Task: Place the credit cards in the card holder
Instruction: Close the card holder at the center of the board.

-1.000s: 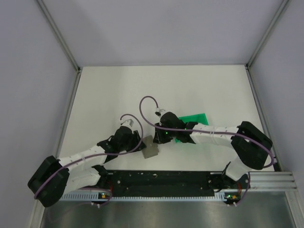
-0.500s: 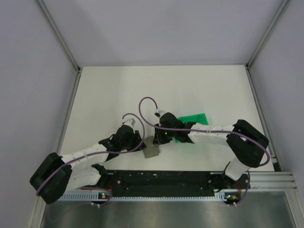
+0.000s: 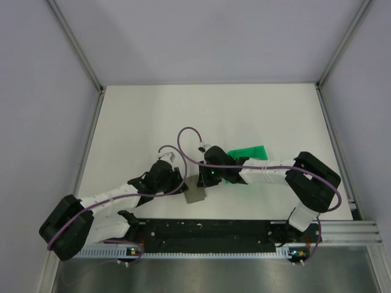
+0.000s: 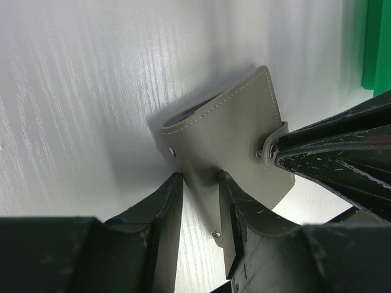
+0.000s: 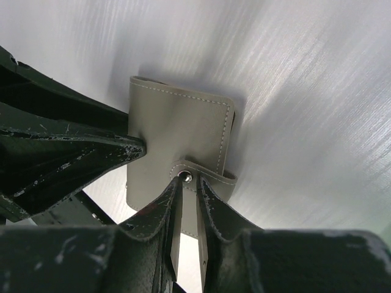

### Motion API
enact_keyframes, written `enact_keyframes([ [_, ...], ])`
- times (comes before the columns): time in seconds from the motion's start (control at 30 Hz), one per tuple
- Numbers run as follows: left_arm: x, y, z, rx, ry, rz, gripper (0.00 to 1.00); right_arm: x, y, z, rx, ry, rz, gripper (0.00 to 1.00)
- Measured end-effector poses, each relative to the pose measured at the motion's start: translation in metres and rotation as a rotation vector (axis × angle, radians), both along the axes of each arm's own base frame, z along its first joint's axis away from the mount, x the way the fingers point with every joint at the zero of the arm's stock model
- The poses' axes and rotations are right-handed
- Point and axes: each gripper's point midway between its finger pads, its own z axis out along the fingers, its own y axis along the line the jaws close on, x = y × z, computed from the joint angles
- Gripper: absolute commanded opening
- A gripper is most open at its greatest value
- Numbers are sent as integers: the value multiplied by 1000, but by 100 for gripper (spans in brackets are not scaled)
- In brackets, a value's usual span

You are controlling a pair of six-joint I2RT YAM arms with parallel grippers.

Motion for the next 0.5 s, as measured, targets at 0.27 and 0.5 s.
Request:
enact_keyframes([
  [0.27, -1, -1, 0, -3, 0, -10, 33, 0, 2, 0, 7, 3, 0, 14],
  [0.5, -1, -3, 0, -6, 2, -17, 33, 1, 3, -1, 13, 3, 0, 9],
])
